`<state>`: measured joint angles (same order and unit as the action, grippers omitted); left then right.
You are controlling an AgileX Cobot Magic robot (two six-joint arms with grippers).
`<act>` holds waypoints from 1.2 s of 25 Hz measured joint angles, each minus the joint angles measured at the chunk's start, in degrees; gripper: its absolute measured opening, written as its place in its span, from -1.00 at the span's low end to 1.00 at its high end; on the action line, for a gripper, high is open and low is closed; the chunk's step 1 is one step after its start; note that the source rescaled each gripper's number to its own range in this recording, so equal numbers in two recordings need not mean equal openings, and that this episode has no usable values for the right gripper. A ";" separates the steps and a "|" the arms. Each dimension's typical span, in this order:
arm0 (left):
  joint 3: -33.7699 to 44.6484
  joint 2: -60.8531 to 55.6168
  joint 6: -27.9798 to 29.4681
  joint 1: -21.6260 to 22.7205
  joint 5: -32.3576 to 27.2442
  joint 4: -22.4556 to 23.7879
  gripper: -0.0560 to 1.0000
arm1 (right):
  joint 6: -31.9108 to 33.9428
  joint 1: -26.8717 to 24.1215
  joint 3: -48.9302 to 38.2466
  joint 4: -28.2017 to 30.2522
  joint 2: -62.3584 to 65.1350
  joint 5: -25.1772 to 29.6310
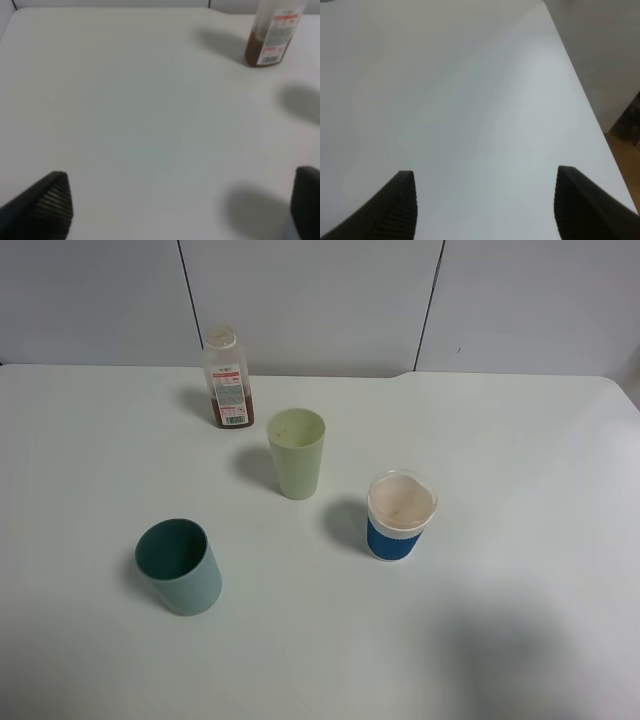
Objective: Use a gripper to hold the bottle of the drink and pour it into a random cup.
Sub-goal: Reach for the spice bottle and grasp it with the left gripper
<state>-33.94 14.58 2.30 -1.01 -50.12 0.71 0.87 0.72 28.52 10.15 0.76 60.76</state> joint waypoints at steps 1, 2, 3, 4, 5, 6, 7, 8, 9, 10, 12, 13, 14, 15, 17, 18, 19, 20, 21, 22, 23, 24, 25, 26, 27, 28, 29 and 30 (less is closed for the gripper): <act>-0.32 2.22 0.00 0.00 1.14 -0.06 0.63 | 0.00 0.00 0.00 0.00 0.00 0.00; -0.51 4.40 0.00 0.00 2.76 -0.05 0.63 | 0.00 0.00 0.00 0.00 0.00 0.00; -0.56 6.21 0.00 0.00 4.32 -0.05 0.63 | 0.00 0.00 0.00 0.00 0.00 0.00; -0.63 8.36 0.00 0.00 5.47 -0.19 0.63 | 0.00 0.00 0.00 0.00 0.00 0.00; -0.62 10.46 0.00 0.00 6.89 -0.71 0.63 | 0.00 0.00 0.00 0.00 0.00 0.00; -0.70 12.50 0.00 0.00 8.33 -0.71 0.63 | 0.00 0.00 0.00 0.00 0.00 0.00; -0.80 14.18 -0.07 0.00 9.61 -1.15 0.63 | 0.00 0.00 0.00 0.00 0.00 0.00; -0.81 16.14 -0.28 0.00 10.65 -1.58 0.63 | 0.00 0.00 0.00 0.00 0.00 0.00; -0.86 18.01 -0.45 0.00 11.70 -1.89 0.63 | 0.00 0.00 0.00 0.00 0.00 0.00; -0.86 19.78 -0.66 0.00 12.74 -2.13 0.63 | 0.00 0.00 0.00 0.00 0.00 0.00; -0.86 22.74 -1.51 0.00 14.29 -3.01 0.63 | 0.00 0.00 0.00 0.00 0.00 0.00; -0.86 24.24 -1.97 0.00 15.11 -3.58 0.63 | 0.00 0.00 0.00 0.00 0.00 0.00; -0.86 25.40 -2.30 0.00 15.91 -4.27 0.63 | 0.00 0.00 0.00 0.00 0.00 0.00; -0.86 26.70 -2.90 0.00 16.50 -5.20 0.63 | 0.00 0.00 0.00 0.00 0.00 0.00; -0.86 29.10 -3.59 -0.06 18.31 -7.06 0.63 | 0.00 0.00 0.00 0.00 0.00 0.00; -0.86 30.01 -4.04 -0.35 19.47 -7.64 0.63 | 0.00 0.00 0.00 0.00 0.00 0.00; -0.86 31.09 -4.49 -0.83 20.45 -7.98 0.63 | 0.00 0.00 0.00 0.00 0.00 0.00; -0.86 32.06 -4.82 -1.31 21.81 -8.19 0.63 | 0.00 0.00 0.00 0.00 0.00 0.00; -0.86 32.84 -5.01 -1.98 23.30 -8.19 0.63 | 0.00 0.00 0.00 0.00 0.00 0.00; -0.86 33.77 -5.05 -2.69 24.60 -8.19 0.63 | 0.00 0.00 0.00 0.00 0.00 0.00; -0.86 34.71 -5.18 -3.52 26.00 -8.19 0.63 | 0.00 0.00 0.00 0.00 0.00 0.00; -0.86 35.74 -5.18 -4.27 27.15 -8.19 0.63 | 0.00 0.00 0.00 0.00 0.00 0.00; -0.86 36.63 -5.18 -5.21 28.04 -8.19 0.63 | 0.00 0.00 0.00 0.00 0.00 0.00; -0.86 37.79 -5.18 -6.10 28.76 -8.19 0.63 | 0.00 0.00 0.00 0.00 0.00 0.00; -0.86 38.95 -5.18 -6.82 29.45 -8.19 0.63 | 0.00 0.00 0.00 0.00 0.00 0.00; -0.86 40.07 -5.18 -7.62 30.10 -8.13 0.63 | 0.00 0.00 0.00 0.00 0.00 0.00; -0.86 40.99 -5.18 -8.31 30.66 -7.76 0.63 | 0.00 0.00 0.00 0.00 0.00 0.00; -0.86 42.09 -5.12 -8.99 31.17 -7.17 0.63 | 0.00 0.00 0.00 0.00 0.00 0.00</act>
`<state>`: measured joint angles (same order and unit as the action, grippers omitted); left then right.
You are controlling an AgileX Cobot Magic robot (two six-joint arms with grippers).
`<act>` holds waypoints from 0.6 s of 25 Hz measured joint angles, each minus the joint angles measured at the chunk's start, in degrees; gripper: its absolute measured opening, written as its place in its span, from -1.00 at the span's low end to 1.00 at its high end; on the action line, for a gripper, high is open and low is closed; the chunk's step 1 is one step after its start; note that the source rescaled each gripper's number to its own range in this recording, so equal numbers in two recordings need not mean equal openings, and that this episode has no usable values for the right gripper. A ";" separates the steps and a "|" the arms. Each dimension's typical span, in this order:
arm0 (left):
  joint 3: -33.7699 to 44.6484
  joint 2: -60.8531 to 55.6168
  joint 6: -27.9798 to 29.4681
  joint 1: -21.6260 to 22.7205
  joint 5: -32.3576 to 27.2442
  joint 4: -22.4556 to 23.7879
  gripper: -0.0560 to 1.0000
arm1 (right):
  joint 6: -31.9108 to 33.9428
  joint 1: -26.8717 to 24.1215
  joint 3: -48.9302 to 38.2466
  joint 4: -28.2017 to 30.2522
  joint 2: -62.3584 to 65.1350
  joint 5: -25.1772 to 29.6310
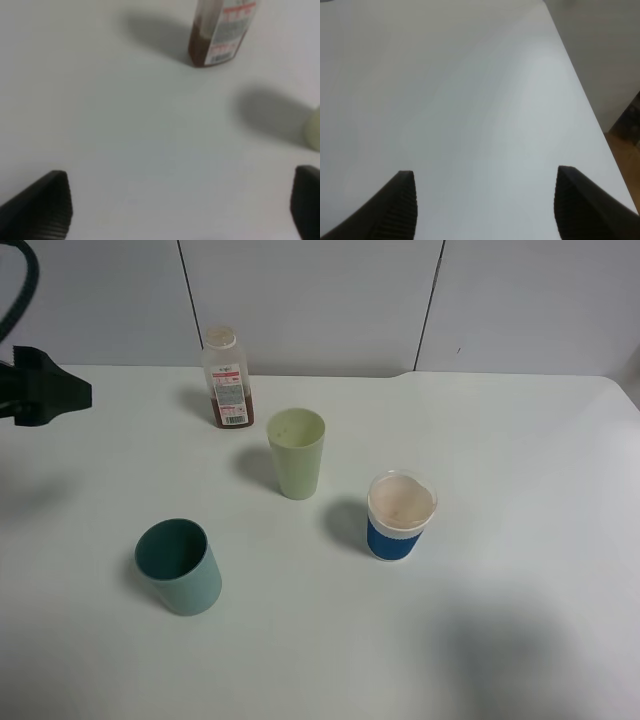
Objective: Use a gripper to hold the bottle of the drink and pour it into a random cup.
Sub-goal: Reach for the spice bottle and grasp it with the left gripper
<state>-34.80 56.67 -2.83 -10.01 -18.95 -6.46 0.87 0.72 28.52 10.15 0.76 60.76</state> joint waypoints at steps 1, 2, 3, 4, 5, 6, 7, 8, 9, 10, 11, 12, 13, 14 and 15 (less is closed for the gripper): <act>0.00 1.13 0.32 -0.55 0.75 1.15 0.63 | 0.00 0.00 0.00 0.00 0.00 0.00; 0.00 2.09 1.06 -1.28 1.30 2.15 0.63 | 0.00 0.00 0.00 0.00 0.00 0.00; 0.00 3.22 1.98 -2.00 1.72 3.51 0.63 | 0.00 0.00 0.00 0.00 0.00 0.00; 0.00 4.36 3.36 -2.56 2.41 5.03 0.63 | 0.00 0.00 0.00 0.00 0.00 0.00; 0.00 5.49 4.98 -3.12 3.15 6.46 0.63 | 0.00 0.00 0.00 0.00 0.00 0.00; 0.00 6.40 6.85 -3.61 4.01 8.00 0.63 | 0.00 0.00 0.00 0.00 0.00 0.00; 0.00 7.46 8.51 -3.94 4.91 9.75 0.63 | 0.00 0.00 0.00 0.00 0.00 0.00; 0.00 8.48 10.60 -4.17 5.99 11.71 0.63 | 0.00 0.00 0.00 0.00 0.00 0.00; 0.00 9.27 12.76 -4.25 7.12 13.42 0.63 | 0.00 0.00 0.00 0.00 0.00 0.00; 0.00 10.24 15.14 -4.30 7.98 15.46 0.63 | 0.00 0.00 0.00 0.00 0.00 0.00; 0.00 11.15 17.18 -4.32 8.83 17.70 0.63 | 0.00 0.00 0.00 0.00 0.00 0.00; 0.00 12.01 19.66 -4.37 9.55 19.69 0.63 | 0.00 0.00 0.00 0.00 0.00 0.00; 0.00 12.71 21.79 -4.55 10.07 22.26 0.64 | 0.00 0.00 0.00 0.00 0.00 0.00; 0.00 13.49 24.35 -4.67 10.76 24.79 0.67 | 0.00 0.00 0.00 0.00 0.00 0.00; 0.00 14.26 26.95 -4.81 11.72 27.30 0.72 | 0.00 0.00 0.00 0.00 0.00 0.00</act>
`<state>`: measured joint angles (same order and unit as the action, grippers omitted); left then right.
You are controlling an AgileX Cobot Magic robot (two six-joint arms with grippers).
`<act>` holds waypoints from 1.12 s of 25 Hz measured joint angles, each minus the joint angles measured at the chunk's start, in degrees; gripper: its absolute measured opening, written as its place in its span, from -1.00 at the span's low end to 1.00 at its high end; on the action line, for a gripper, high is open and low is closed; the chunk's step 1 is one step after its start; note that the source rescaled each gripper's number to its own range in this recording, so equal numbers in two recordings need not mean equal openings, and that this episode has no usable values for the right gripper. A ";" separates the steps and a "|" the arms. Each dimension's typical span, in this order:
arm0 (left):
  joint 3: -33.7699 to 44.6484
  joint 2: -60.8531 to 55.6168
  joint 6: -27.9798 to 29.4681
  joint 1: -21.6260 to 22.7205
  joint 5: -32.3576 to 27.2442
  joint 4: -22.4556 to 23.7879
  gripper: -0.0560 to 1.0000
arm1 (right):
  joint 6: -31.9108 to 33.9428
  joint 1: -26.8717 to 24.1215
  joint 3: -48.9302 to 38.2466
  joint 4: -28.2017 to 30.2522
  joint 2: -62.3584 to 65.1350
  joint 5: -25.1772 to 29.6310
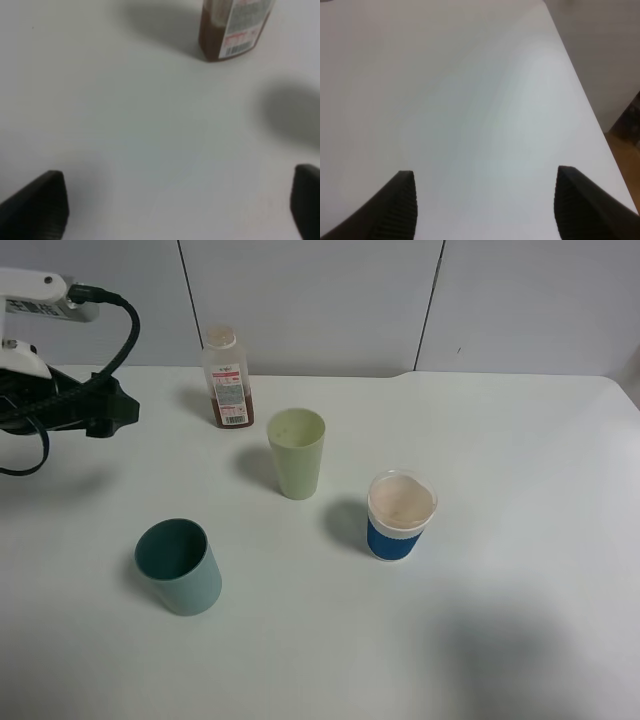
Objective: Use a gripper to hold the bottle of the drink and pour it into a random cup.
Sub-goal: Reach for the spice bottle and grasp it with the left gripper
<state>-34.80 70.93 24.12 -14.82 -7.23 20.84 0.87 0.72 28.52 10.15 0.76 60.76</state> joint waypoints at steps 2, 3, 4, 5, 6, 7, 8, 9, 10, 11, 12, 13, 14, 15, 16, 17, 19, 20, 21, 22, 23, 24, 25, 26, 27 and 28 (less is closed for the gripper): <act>0.00 1.23 5.33 -0.01 2.40 4.66 0.86 | 0.00 0.00 0.00 0.00 0.00 0.00; 0.00 1.89 7.48 -0.01 3.91 7.26 0.92 | 0.00 0.00 0.00 0.00 0.00 0.00; 0.00 2.58 9.90 -0.01 5.49 9.37 0.95 | 0.00 0.00 0.00 0.00 0.00 0.00; 0.00 3.27 11.97 -0.01 7.23 11.70 0.97 | 0.00 0.00 0.00 0.00 0.00 0.00; 0.00 4.22 13.31 -0.01 8.40 13.65 0.98 | 0.00 0.00 0.00 0.00 0.00 0.00; 0.00 5.28 14.39 -0.01 9.91 15.20 0.98 | 0.00 0.00 0.00 0.00 0.00 0.00; 0.00 6.49 15.03 -0.01 11.40 16.12 0.99 | 0.00 0.00 0.00 0.00 0.00 0.00; 0.00 7.53 15.40 0.31 12.96 16.94 0.99 | 0.00 0.00 0.00 0.00 0.00 0.00; 0.00 8.83 15.52 0.78 14.32 17.59 0.99 | 0.00 0.00 0.00 0.00 0.00 0.00; 0.00 10.12 15.63 1.32 15.94 18.04 0.99 | 0.00 0.00 0.00 0.00 0.00 0.00; -0.01 11.22 15.71 2.03 17.56 18.39 0.99 | 0.00 0.00 0.00 0.00 0.00 0.00; -0.01 12.52 15.71 2.85 18.94 18.99 0.99 | 0.00 0.00 0.00 0.00 0.00 0.00; -0.01 13.75 15.75 3.54 20.48 19.76 0.99 | 0.00 0.00 0.00 0.00 0.00 0.00; -0.01 14.90 15.91 4.34 21.99 20.62 0.99 | 0.00 0.00 0.00 0.00 0.00 0.00; -0.01 15.83 16.06 5.16 23.48 21.95 0.99 | 0.00 0.00 0.00 0.00 0.00 0.00; -0.01 16.90 16.27 5.93 24.74 23.52 0.99 | 0.00 0.00 0.00 0.00 0.00 0.00; -0.06 18.71 16.85 7.37 27.67 26.64 0.99 | 0.00 0.00 0.00 0.00 0.00 0.00; -0.06 19.60 17.04 8.22 28.95 28.37 0.99 | 0.00 0.00 0.00 0.00 0.00 0.00; -0.06 20.48 17.22 9.14 30.52 30.05 0.99 | 0.00 0.00 0.00 0.00 0.00 0.00; -0.06 21.37 17.29 9.99 32.01 31.29 0.99 | 0.00 0.00 0.00 0.00 0.00 0.00; -0.06 22.11 17.29 11.12 33.54 32.55 0.99 | 0.00 0.00 0.00 0.00 0.00 0.00; -0.07 22.96 17.29 12.31 34.87 33.56 0.99 | 0.00 0.00 0.00 0.00 0.00 0.00; -0.13 23.80 17.34 13.33 36.54 34.62 0.99 | 0.00 0.00 0.00 0.00 0.00 0.00; -0.34 24.66 17.40 14.51 38.03 35.68 0.99 | 0.00 0.00 0.00 0.00 0.00 0.00; -0.82 25.38 17.40 15.56 39.20 37.20 0.99 | 0.00 0.00 0.00 0.00 0.00 0.00; -1.43 26.26 17.40 16.41 40.57 39.06 0.99 | 0.00 0.00 0.00 0.00 0.00 0.00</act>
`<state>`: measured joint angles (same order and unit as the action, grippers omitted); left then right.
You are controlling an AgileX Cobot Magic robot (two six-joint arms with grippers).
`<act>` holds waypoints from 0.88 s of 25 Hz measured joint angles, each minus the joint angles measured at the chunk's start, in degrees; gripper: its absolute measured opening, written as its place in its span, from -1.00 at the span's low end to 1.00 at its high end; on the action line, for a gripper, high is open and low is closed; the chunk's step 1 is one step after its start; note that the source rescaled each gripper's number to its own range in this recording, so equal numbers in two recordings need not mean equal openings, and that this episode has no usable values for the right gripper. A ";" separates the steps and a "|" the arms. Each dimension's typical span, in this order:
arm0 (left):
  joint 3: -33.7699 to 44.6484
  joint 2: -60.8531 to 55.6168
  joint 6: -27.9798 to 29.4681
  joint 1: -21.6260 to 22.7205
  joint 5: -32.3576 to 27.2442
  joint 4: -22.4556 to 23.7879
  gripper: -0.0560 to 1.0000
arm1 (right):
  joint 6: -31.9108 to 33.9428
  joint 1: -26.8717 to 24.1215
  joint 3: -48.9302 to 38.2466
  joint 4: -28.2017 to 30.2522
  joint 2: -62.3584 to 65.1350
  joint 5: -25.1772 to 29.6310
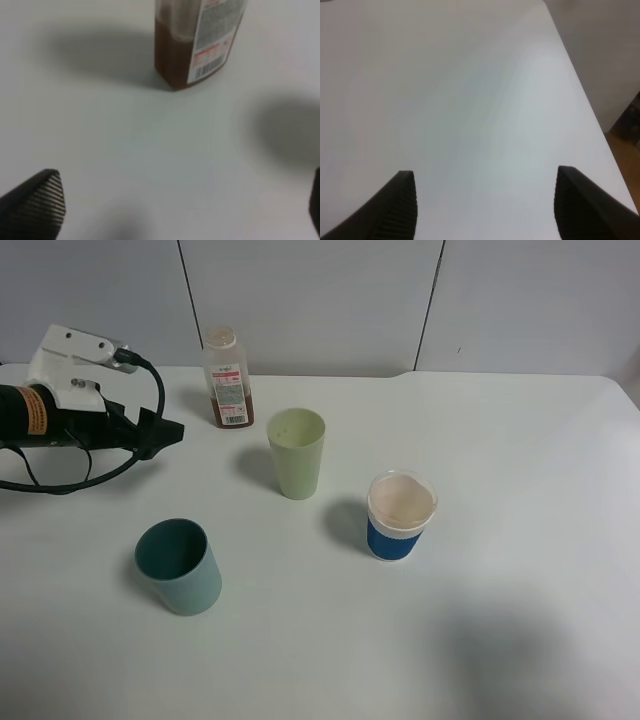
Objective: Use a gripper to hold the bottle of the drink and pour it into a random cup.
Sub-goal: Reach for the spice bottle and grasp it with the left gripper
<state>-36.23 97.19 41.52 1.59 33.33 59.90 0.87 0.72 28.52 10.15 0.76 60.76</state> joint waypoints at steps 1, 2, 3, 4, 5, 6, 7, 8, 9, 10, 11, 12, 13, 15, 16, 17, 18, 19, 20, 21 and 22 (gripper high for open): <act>-0.92 0.78 0.00 0.57 1.21 2.16 0.99 | 0.00 0.00 0.00 0.00 0.00 0.00; -1.93 1.37 0.00 1.04 2.34 4.06 0.99 | 0.00 0.00 0.00 0.00 0.00 0.00; -3.04 2.02 0.00 1.19 2.96 6.31 0.99 | 0.00 0.00 0.00 0.00 0.00 0.00; -3.99 2.58 0.00 1.26 3.60 8.46 1.00 | 0.00 0.00 0.00 0.00 0.00 0.00; -5.13 3.15 0.00 1.26 4.21 10.05 1.00 | 0.00 0.00 0.00 0.00 0.00 0.00; -6.23 3.61 0.00 1.26 4.59 11.40 1.00 | 0.00 0.00 0.00 0.00 0.00 0.00; -7.09 4.15 0.00 1.26 4.97 12.09 1.00 | 0.00 0.00 0.00 0.00 0.00 0.00; -8.11 4.78 0.00 1.26 5.27 12.49 1.00 | 0.00 0.00 0.00 0.00 0.00 0.00; -9.13 5.31 0.00 1.26 5.33 12.67 1.00 | 0.00 0.00 0.00 0.00 0.00 0.00; -10.16 6.00 0.00 1.26 5.33 12.74 1.00 | 0.00 0.00 0.00 0.00 0.00 0.00; -11.02 6.73 0.00 1.26 5.33 12.81 1.00 | 0.00 0.00 0.00 0.00 0.00 0.00; -12.07 7.47 0.00 1.26 5.57 12.86 1.00 | 0.00 0.00 0.00 0.00 0.00 0.00; -12.92 8.14 0.00 1.26 5.83 12.91 1.00 | 0.00 0.00 0.00 0.00 0.00 0.00; -15.01 9.88 0.00 1.26 7.05 13.32 1.00 | 0.00 0.00 0.00 0.00 0.00 0.00; -16.11 10.80 0.00 1.26 7.74 13.65 1.00 | 0.00 0.00 0.00 0.00 0.00 0.00; -17.14 11.55 0.00 1.26 8.42 14.26 1.00 | 0.00 0.00 0.00 0.00 0.00 0.00; -18.02 12.44 0.00 1.26 9.18 14.88 1.00 | 0.00 0.00 0.00 0.00 0.00 0.00; -19.02 13.32 0.00 1.26 9.96 15.48 1.00 | 0.00 0.00 0.00 0.00 0.00 0.00; -20.06 14.05 0.00 1.26 10.60 16.00 1.00 | 0.00 0.00 0.00 0.00 0.00 0.00; -21.02 14.92 0.00 1.26 11.15 16.54 1.00 | 0.00 0.00 0.00 0.00 0.00 0.00; -21.82 15.82 0.00 1.26 11.69 17.00 1.00 | 0.00 0.00 0.00 0.00 0.00 0.00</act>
<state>-58.05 113.01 41.52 2.85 45.03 76.90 0.87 0.72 28.52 10.15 0.76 60.76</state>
